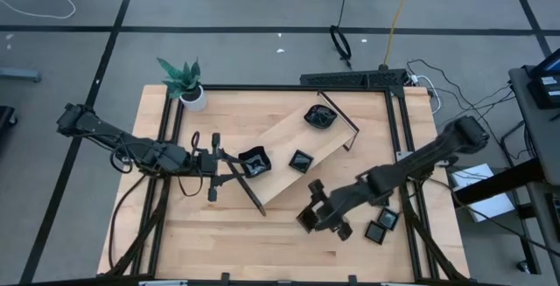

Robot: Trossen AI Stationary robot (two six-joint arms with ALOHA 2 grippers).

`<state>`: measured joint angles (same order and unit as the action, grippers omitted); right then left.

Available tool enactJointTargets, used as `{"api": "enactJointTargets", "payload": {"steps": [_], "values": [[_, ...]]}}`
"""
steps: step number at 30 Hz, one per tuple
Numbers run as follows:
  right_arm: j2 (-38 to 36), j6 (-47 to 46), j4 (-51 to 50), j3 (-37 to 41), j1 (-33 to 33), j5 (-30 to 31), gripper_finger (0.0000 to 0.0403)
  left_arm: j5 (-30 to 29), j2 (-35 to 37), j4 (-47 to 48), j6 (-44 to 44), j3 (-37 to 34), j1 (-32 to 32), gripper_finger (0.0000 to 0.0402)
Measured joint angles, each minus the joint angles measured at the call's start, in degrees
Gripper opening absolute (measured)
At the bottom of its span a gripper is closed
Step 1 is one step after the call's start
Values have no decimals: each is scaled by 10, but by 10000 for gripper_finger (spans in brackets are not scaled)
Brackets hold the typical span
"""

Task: Pick & Place Mini shaped plates
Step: Stack the square plate on top of the other square plate

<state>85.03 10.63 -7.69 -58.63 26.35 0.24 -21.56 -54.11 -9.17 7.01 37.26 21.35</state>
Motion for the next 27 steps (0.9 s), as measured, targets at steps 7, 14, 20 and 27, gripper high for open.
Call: {"api": "enactJointTargets", "payload": {"steps": [7,14,20,27], "values": [[-123,-1,78,0,-32,45,235,0,0,0,0,0,0,152],[-163,-14,153,10,-96,44,235,0,0,0,0,0,0,152],[-163,-16,408,149,-141,45,235,0,0,0,0,0,0,152],[-165,-7,794,337,-151,83,235,0,0,0,0,0,0,152]]}}
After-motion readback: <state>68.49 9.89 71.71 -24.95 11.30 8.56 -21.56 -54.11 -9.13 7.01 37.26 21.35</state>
